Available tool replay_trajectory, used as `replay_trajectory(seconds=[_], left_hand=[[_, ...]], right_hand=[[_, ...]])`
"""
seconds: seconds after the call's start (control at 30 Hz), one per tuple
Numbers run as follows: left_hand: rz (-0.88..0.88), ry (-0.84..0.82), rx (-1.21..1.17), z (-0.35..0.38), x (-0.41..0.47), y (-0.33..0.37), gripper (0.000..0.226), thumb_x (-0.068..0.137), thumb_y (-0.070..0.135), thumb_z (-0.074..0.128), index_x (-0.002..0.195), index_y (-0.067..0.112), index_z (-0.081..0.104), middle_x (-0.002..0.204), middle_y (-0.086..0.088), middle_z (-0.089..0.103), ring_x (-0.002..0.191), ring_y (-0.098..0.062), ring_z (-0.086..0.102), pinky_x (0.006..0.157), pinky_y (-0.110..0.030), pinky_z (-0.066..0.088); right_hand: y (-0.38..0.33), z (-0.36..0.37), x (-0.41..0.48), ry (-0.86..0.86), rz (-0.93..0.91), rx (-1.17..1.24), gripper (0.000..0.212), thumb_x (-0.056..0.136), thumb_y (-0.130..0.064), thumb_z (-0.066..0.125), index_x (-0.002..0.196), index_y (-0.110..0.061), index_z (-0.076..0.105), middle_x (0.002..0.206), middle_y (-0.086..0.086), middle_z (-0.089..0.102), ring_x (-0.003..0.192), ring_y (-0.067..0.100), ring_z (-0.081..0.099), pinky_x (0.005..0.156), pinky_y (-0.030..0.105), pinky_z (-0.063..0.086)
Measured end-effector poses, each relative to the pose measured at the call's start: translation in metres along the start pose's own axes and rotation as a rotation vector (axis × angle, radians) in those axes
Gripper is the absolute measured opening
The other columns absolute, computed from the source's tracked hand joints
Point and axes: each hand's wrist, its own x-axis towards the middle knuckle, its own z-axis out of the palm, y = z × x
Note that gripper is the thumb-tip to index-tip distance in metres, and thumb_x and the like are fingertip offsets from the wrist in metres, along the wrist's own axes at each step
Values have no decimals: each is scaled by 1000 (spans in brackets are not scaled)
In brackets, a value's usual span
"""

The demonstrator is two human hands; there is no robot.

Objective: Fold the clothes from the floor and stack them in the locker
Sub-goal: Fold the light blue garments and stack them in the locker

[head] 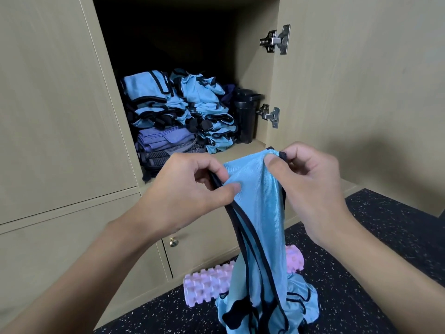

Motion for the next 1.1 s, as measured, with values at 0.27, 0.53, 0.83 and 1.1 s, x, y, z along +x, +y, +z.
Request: replay_trajectory(seconds=[0.27,0.53,0.83,1.1], left_hand=[[-13,-19,18,5,-3,-1,20,72,16,87,72,16,67,74,-7,70,68,-26,63,74,-43,55],[-27,131,-386,0,7,-2,22,84,-5,71,71,11,64,63,4,64,54,-4,57,51,-11,43],[11,199,-573,-3,12,-4,28,77,10,81,99,19,66,79,-5,67,74,-23,60,70,-28,53],[-123,45,-516,16,1,-7,67,85,-2,68,140,21,39,90,1,78,82,-18,75,72,-26,60]], right_hand=[[0,-3,-6,-5,13,61,30,89,-14,70,71,5,57,64,6,47,60,10,39,55,21,34],[-2,-10,-1,-96,17,50,10,85,-8,74,77,-8,67,73,12,64,67,11,52,66,26,46],[-1,-11,2,-171,48,53,31,94,-13,65,118,-30,57,101,25,67,94,47,60,92,60,48],[-3,-13,1,-139,104,130,44,93,-8,65,127,-30,47,89,12,72,77,18,65,79,37,55]])
